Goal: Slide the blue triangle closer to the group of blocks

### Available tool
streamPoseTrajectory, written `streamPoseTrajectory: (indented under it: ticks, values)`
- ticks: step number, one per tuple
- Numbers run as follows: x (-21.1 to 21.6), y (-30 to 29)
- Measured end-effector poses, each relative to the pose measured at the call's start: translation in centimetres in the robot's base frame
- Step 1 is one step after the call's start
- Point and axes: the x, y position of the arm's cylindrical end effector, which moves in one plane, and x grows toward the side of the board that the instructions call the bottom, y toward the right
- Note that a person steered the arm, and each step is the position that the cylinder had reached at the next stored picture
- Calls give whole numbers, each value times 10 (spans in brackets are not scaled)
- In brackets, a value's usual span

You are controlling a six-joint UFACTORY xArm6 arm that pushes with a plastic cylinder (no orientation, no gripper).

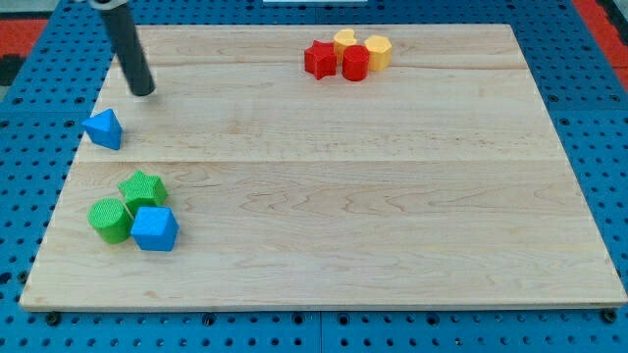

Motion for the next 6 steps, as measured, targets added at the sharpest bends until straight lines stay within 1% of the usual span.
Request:
streamPoseTrajectory:
  ticks: [1,2,3,4,5,6]
  values:
    - [80,3]
    - [96,8]
    - [16,28]
    - [12,-34]
    - [59,-49]
    - [152,4]
